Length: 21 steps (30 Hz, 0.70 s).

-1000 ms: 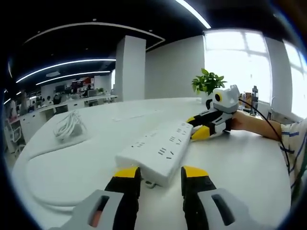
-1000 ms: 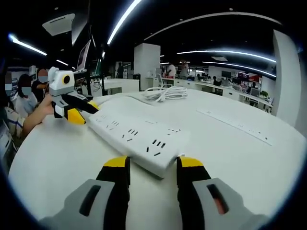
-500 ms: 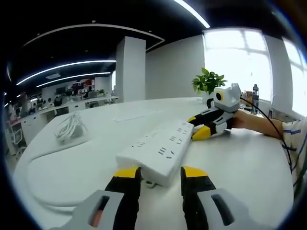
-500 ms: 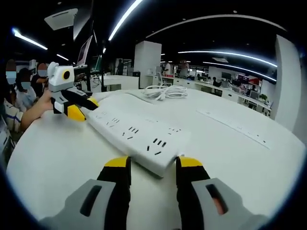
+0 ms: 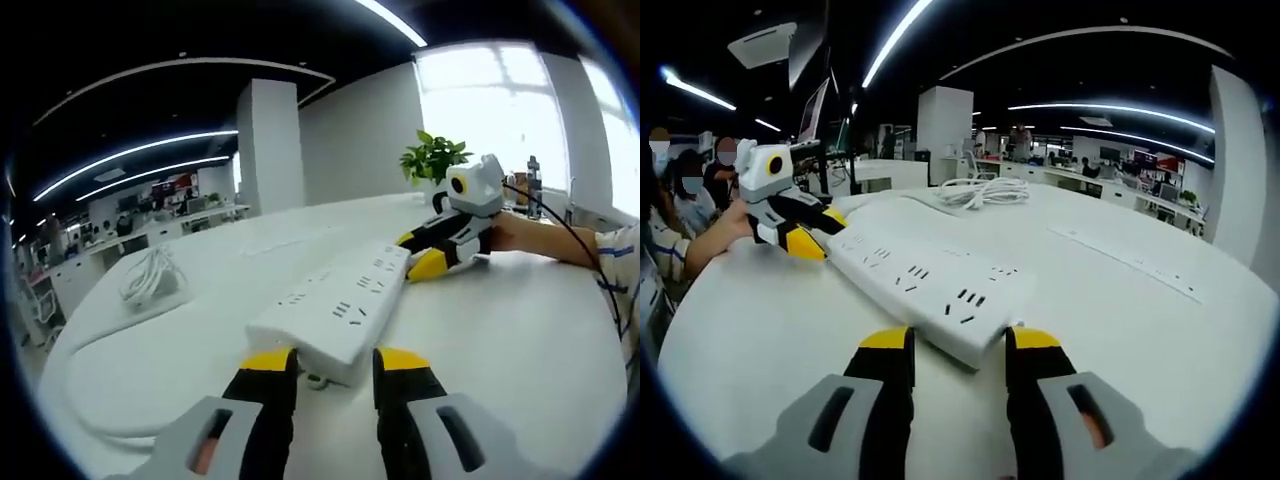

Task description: Straighten the power strip on the desk, plug the charger into it

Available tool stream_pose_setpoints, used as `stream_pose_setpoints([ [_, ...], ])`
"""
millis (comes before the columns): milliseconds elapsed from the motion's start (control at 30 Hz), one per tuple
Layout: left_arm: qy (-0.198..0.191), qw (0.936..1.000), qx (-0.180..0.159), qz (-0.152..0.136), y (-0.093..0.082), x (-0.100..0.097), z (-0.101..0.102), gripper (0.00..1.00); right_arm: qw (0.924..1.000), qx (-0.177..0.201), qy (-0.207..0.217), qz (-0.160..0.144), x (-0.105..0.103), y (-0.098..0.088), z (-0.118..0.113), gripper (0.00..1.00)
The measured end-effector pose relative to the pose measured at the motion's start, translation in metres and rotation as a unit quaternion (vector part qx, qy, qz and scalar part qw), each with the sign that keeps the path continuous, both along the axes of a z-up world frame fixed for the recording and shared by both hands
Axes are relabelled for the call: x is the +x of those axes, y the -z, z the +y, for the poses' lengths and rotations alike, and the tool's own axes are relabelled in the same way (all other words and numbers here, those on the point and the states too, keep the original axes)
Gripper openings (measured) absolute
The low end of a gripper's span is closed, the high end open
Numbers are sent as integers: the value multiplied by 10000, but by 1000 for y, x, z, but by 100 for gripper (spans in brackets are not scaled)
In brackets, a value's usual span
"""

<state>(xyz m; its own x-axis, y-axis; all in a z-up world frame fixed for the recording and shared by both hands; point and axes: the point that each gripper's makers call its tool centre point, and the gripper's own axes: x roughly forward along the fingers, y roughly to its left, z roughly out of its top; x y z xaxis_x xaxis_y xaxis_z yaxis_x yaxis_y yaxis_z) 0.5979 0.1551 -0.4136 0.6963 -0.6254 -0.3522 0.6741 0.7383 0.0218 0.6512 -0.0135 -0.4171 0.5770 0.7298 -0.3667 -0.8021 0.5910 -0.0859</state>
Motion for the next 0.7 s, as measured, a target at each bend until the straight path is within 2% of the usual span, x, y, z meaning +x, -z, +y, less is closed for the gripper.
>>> stream_pose_setpoints([
  [200,-61,9999,-89,8,1,1,-1,27,10000,8,12,43,-3,0,-2,34],
  [367,-40,10000,30,-29,2,-1,-4,27,10000,24,31,56,-4,-1,-3,34],
  [600,-58,10000,-55,-13,0,4,1,27,9999,-4,83,70,-5,0,-3,34],
  [700,-50,10000,-45,-28,2,0,-3,27,9999,59,108,65,-7,-1,-5,33],
])
